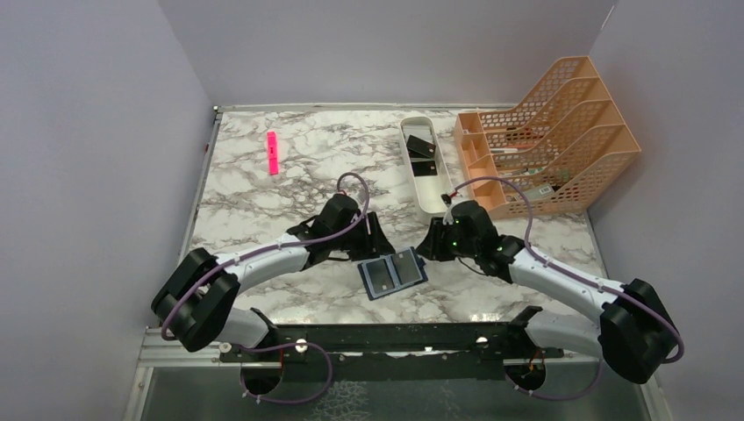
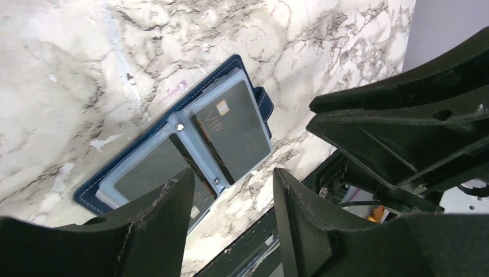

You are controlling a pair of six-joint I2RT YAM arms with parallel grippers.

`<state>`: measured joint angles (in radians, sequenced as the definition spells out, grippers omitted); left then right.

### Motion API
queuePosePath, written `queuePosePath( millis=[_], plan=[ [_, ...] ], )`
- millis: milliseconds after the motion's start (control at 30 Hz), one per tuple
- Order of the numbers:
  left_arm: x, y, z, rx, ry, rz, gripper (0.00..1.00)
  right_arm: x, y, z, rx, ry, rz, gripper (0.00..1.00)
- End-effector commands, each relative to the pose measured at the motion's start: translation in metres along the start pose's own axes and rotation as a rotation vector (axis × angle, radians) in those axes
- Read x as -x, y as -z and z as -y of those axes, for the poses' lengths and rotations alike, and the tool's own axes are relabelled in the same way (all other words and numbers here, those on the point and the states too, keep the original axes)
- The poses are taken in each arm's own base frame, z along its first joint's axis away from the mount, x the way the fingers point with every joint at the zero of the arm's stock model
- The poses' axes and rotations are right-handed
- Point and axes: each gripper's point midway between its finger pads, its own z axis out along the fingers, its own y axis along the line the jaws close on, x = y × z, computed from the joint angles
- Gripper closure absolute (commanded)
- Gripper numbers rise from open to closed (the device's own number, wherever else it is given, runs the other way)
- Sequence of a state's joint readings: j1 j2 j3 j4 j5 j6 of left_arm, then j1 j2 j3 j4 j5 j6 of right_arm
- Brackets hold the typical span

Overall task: Put the credit cards into the card holder
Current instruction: Insert the credit card into the card holder.

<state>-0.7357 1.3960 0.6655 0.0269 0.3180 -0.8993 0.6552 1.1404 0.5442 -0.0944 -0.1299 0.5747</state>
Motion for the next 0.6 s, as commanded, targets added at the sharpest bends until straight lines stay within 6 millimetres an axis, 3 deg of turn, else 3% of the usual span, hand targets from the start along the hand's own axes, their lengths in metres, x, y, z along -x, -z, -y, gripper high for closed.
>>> queuePosePath(
  millis=[0, 167, 400, 567],
  plan=[
    [-0.001, 0.015, -0.02, 0.067, -0.012, -0.002, 0.44, 0.001, 0.005, -0.023, 0.031, 0.04, -0.022, 0.69],
    [0.006, 0.033, -0.042, 0.091, 0.034, 0.028, 0.44, -0.015, -0.006, -0.048, 0.021, 0.104, -0.061, 0.66],
    [0.016, 0.059, -0.059, 0.123, 0.058, 0.079, 0.44, -0.039, -0.029, -0.074, -0.012, 0.215, -0.111, 0.61],
    [0.018, 0.064, -0.074, 0.098, 0.129, 0.077, 0.44, -0.054, -0.048, -0.082, -0.07, 0.303, -0.149, 0.49]
  ],
)
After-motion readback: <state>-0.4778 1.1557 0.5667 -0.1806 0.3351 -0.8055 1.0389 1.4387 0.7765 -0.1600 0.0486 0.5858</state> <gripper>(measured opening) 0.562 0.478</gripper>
